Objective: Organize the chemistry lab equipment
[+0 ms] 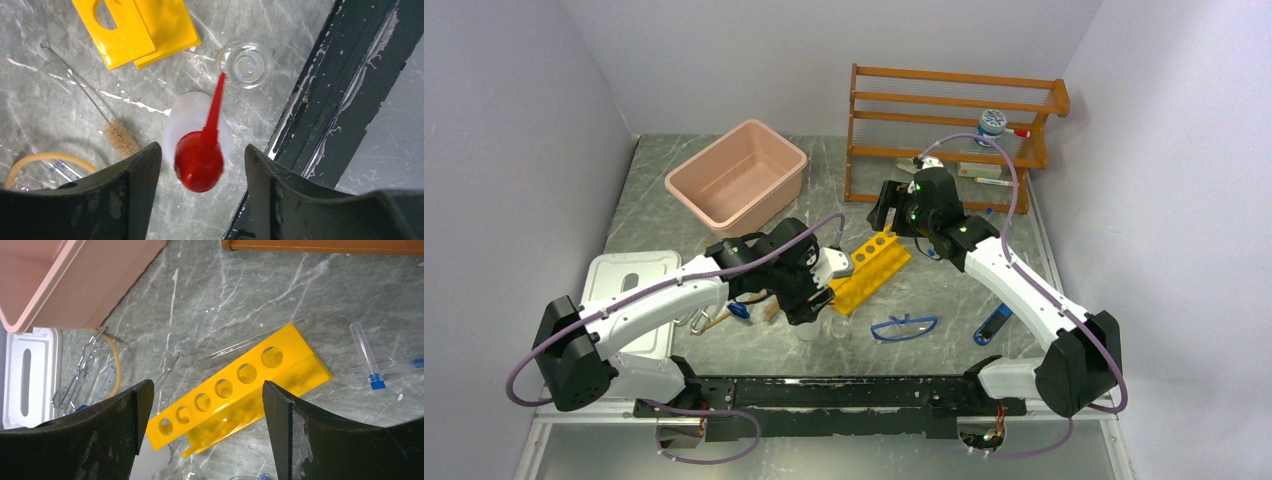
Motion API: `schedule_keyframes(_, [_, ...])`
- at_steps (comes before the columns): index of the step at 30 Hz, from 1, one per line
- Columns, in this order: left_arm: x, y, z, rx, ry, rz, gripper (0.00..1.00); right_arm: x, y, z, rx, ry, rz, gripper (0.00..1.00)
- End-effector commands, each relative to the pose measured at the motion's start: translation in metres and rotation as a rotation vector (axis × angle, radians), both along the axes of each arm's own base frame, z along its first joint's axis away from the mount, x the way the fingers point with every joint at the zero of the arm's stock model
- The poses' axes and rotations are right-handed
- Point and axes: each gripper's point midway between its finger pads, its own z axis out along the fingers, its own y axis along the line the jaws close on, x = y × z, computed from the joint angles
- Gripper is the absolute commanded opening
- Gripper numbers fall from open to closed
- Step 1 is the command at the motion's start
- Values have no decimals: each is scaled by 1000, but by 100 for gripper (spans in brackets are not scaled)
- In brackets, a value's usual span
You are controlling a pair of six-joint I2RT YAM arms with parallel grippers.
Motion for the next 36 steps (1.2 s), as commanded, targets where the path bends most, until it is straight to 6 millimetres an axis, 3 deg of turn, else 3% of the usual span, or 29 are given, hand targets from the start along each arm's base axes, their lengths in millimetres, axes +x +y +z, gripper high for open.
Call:
schedule_keyframes(1, [-1,0,0,25,-18,-48,47,8,-1,9,-16,-39,-9,83])
schedule_keyframes(7, [-2,3,6,32,-33,-58,24,10,-3,10,-27,-49,-15,83])
schedule_keyframes(12, [8,7,29,47,-86,-31,8,10,-4,14,-29,-57,-18,83])
schedule_keyframes(16, [20,15,56,59,-156,32,5,10,-4,17,-27,-61,-13,83])
schedule_keyframes(19, [38,19,88,44,-240,99,5,9,-1,18,-25,-52,1,83])
schedule_keyframes(23, [82,36,131,27,-365,252,5,9,1,22,-17,-49,11,83])
schedule_keyframes(26, [126,52,159,-5,-439,424,5,9,1,25,-15,-55,12,83])
schedule_keyframes(31, [196,72,179,-16,-473,685,5,13,-4,30,-36,-69,-6,83])
schedule_keyframes(36, [268,110,177,-21,-461,973,5,18,-2,37,-38,-70,7,83])
